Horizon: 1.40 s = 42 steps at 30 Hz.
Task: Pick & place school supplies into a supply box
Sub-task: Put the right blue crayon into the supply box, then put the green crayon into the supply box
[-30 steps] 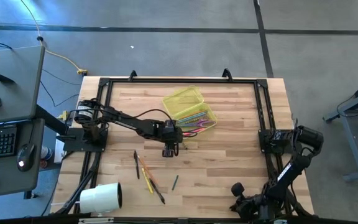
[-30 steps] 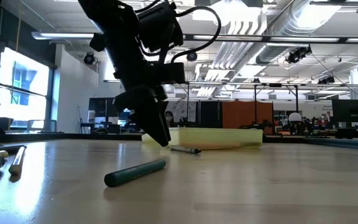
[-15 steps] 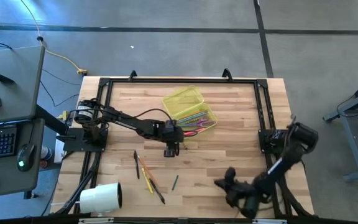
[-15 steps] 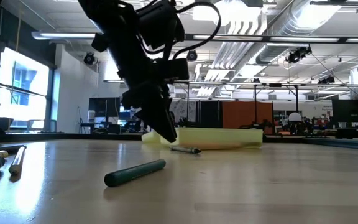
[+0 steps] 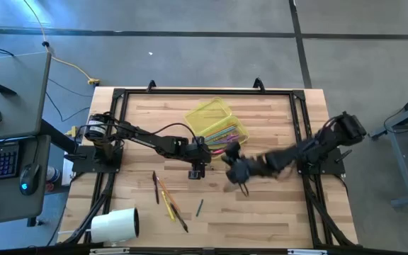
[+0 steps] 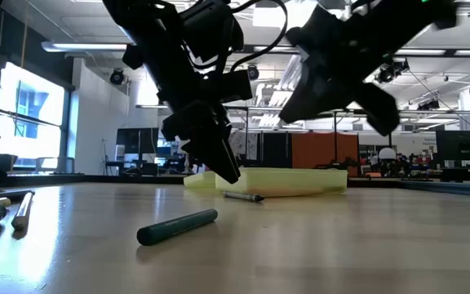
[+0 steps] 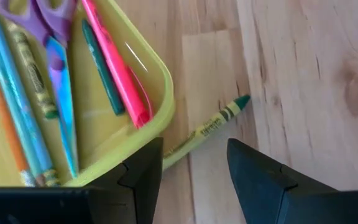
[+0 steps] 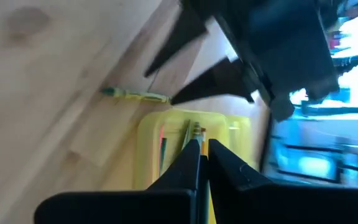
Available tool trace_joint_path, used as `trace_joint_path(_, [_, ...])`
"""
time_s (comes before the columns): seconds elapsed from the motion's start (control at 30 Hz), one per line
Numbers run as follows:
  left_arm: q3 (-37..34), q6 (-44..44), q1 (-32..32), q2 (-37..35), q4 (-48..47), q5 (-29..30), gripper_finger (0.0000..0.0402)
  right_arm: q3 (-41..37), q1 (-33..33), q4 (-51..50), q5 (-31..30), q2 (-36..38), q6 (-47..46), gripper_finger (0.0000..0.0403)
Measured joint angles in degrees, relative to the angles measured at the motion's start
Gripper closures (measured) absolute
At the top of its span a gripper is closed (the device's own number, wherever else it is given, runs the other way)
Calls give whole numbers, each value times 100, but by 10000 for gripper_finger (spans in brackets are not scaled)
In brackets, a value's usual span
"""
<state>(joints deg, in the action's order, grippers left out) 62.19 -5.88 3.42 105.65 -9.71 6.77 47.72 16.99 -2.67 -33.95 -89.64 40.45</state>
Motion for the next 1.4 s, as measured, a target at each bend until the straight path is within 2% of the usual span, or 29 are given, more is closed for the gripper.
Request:
trace_joint_path(0.1, [0,87,-4,0,-27,-187,188,0,-849,86,1386,47,57,401])
trace_joint_path(0.17, [0,168,-2,0,-29,-219,188,0,-1323,81,2025,-25,29,401])
trace_joint_path(0.3, [0,186,0,0,-40,-223,188,0,-1942,112,2341,-250,186,402])
trace_joint_path(0.47, [0,185,-4,0,-77,-221,188,2,-2361,793,2835,-639,-30,392])
trace_joint_path(0.7, [0,187,-4,4,-79,-219,188,9,-2502,1113,2842,-869,-218,358])
trace_joint_path(0.9, [0,238,-2,4,-81,-350,188,114,-2283,1113,2836,-730,-352,322])
trace_joint_path(1.0, [0,519,0,4,-97,-371,188,235,-2078,1110,2836,-711,-1171,309])
trace_joint_path(1.2, [9,1043,0,-4,-804,-376,188,313,-1472,1097,2831,-711,-3696,300])
trace_joint_path(1.3, [7,1241,-4,-4,-1324,-366,188,323,-1072,1097,2634,-715,-4244,300])
trace_joint_path(1.4, [20,1405,0,-11,-1597,-241,188,323,-607,1100,2012,-815,-4304,299])
